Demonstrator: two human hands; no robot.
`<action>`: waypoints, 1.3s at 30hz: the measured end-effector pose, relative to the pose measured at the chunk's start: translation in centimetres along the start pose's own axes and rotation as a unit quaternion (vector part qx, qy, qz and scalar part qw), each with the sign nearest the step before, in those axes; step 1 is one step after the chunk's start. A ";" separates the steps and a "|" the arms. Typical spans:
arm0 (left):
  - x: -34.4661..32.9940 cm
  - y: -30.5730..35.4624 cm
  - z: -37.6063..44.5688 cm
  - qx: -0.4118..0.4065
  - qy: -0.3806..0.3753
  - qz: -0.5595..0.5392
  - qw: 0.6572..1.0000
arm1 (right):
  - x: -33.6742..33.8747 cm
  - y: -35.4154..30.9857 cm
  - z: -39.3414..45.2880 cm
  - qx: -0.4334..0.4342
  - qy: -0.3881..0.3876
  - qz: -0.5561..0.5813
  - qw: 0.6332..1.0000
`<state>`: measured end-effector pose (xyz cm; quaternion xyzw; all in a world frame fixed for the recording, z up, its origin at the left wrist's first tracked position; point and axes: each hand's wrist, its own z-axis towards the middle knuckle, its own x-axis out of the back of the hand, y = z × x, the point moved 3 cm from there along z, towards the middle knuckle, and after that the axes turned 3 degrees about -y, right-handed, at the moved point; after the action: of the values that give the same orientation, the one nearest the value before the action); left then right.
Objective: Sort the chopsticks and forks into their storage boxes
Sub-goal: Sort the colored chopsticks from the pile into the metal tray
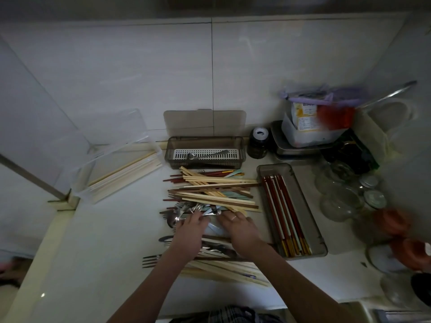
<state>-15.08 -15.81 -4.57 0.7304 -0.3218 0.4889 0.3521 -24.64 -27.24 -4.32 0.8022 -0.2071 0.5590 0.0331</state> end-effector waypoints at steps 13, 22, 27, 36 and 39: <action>0.7 0.0 0.7 -0.014 0.010 -0.053 0.998 | -0.5 -1.4 0.1 -0.010 0.022 -0.072 0.997; 0.9 -0.8 0.2 0.013 0.076 -0.046 0.996 | 1.2 0.7 -1.4 -0.032 0.163 0.052 0.985; 1.4 -1.1 1.2 0.014 0.076 -0.034 0.996 | 3.5 2.2 -3.0 -0.030 0.283 0.153 0.946; 2.7 2.3 2.2 -0.123 0.127 -0.039 0.983 | 4.8 1.6 -3.8 0.000 0.235 0.003 0.972; 3.8 3.5 2.2 -0.165 0.185 -0.059 0.967 | 4.7 2.6 -4.4 -0.006 0.220 0.095 0.971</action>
<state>-15.65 -19.96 -0.94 0.5769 -0.2837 0.5343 0.5489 -28.14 -29.80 1.17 0.6362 -0.2738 0.7208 0.0294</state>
